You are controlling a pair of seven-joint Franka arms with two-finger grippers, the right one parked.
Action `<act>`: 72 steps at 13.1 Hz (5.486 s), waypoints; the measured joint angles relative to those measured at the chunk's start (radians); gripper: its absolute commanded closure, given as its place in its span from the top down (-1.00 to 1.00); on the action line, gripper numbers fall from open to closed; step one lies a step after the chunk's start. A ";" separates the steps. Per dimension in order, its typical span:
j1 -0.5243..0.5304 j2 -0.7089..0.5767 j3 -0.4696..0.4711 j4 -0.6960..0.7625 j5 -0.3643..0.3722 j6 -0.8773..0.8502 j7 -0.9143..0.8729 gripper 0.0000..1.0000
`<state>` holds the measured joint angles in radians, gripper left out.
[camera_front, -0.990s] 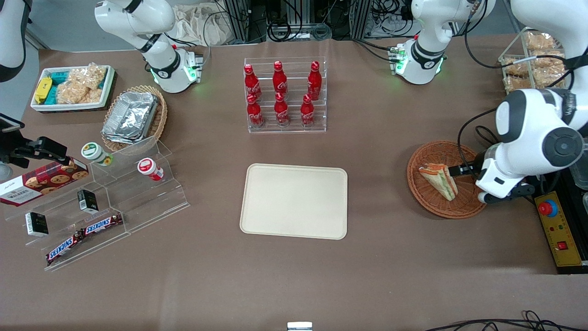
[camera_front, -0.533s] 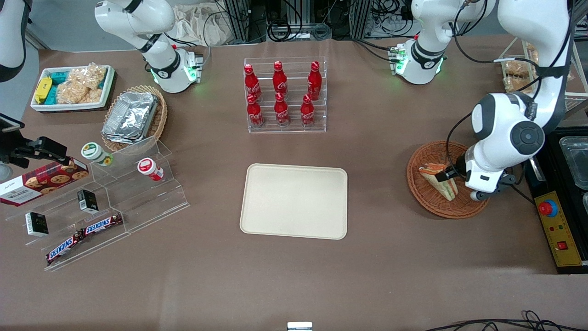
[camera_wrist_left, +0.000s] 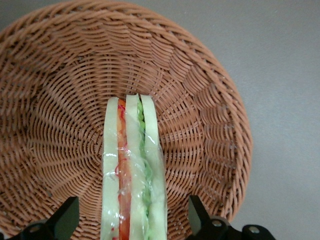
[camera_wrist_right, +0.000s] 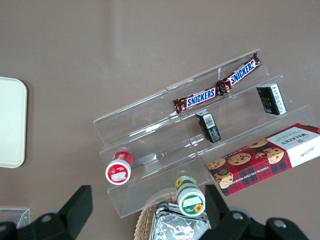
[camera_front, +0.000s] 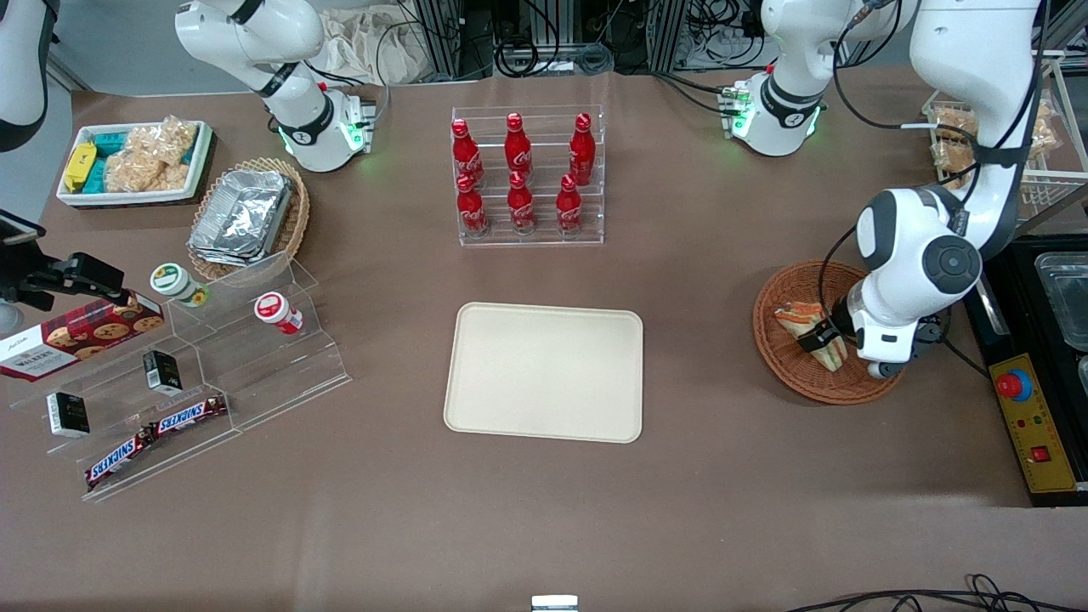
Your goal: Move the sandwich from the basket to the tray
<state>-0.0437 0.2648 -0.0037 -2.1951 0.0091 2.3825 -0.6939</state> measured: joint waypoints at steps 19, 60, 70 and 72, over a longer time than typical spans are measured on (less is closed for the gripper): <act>-0.006 -0.215 -0.140 0.256 -0.108 -0.384 0.122 -1.00; -0.215 0.232 -0.298 0.833 0.134 -0.633 0.038 0.97; 0.098 -0.010 -0.290 0.824 0.116 -0.957 0.335 0.98; 0.149 -0.028 -0.290 0.823 0.116 -0.978 0.416 0.98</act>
<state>0.1055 0.2373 -0.2932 -1.3718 0.1246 1.4049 -0.2784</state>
